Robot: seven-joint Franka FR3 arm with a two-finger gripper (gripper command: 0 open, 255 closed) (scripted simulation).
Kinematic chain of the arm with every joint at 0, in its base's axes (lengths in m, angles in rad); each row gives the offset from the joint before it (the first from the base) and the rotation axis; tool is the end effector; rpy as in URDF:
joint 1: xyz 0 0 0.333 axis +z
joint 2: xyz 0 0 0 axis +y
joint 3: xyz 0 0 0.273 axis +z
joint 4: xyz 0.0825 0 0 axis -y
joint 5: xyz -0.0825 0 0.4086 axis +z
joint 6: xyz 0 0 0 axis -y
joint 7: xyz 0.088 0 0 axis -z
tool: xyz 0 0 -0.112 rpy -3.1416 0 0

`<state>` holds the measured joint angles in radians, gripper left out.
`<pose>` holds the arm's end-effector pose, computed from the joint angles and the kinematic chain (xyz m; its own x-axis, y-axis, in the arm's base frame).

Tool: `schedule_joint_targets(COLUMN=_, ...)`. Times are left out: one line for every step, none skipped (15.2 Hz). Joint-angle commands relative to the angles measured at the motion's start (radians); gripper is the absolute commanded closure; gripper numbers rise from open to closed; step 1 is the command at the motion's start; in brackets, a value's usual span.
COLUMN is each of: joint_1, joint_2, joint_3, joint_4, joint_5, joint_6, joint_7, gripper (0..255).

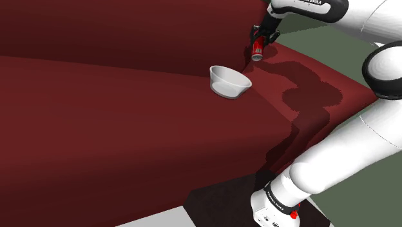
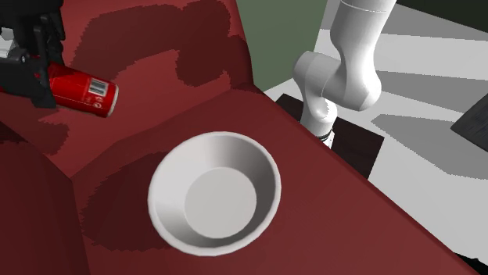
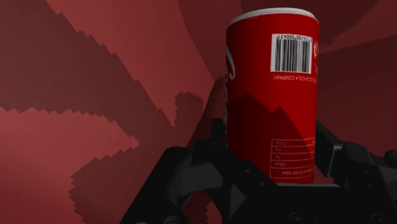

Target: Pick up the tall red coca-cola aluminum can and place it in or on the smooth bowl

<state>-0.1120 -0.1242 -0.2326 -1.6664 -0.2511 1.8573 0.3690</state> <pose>0.5303 -0.2201 0.6290 0.7352 -0.5749 0.3592 -0.6422 -0.7603 0.0977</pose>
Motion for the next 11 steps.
schedule_joint_targets(joint_1=0.018, joint_2=-0.056, joint_3=0.03, joint_4=-0.062, joint_5=-0.024, joint_6=-0.004, joint_7=0.052, gripper=255)
schedule_joint_targets(joint_1=0.025, joint_2=-0.078, joint_3=0.045, joint_4=-0.084, joint_5=-0.033, joint_6=-0.01, joint_7=0.076, gripper=255)
schedule_joint_targets(joint_1=0.033, joint_2=-0.099, joint_3=0.061, joint_4=-0.105, joint_5=-0.04, joint_6=-0.017, joint_7=0.1, gripper=255)
schedule_joint_targets(joint_1=0.04, joint_2=-0.119, joint_3=0.077, joint_4=-0.124, joint_5=-0.046, joint_6=-0.024, joint_7=0.124, gripper=255)
schedule_joint_targets(joint_1=0.048, joint_2=-0.138, joint_3=0.094, joint_4=-0.142, joint_5=-0.051, joint_6=-0.031, joint_7=0.148, gripper=255)
schedule_joint_targets(joint_1=0.055, joint_2=-0.156, joint_3=0.11, joint_4=-0.159, joint_5=-0.055, joint_6=-0.039, joint_7=0.171, gripper=255)
schedule_joint_targets(joint_1=0.063, joint_2=-0.173, joint_3=0.127, joint_4=-0.175, joint_5=-0.059, joint_6=-0.047, joint_7=0.194, gripper=255)
schedule_joint_targets(joint_1=0.07, joint_2=-0.189, joint_3=0.144, joint_4=-0.189, joint_5=-0.061, joint_6=-0.056, joint_7=0.217, gripper=255)
schedule_joint_targets(joint_1=0.077, joint_2=-0.203, joint_3=0.161, joint_4=-0.202, joint_5=-0.063, joint_6=-0.065, joint_7=0.24, gripper=255)
schedule_joint_targets(joint_1=0.084, joint_2=-0.217, joint_3=0.178, joint_4=-0.214, joint_5=-0.063, joint_6=-0.074, joint_7=0.263, gripper=255)
schedule_joint_targets(joint_1=0.091, joint_2=-0.23, joint_3=0.196, joint_4=-0.224, joint_5=-0.063, joint_6=-0.083, joint_7=0.285, gripper=255)
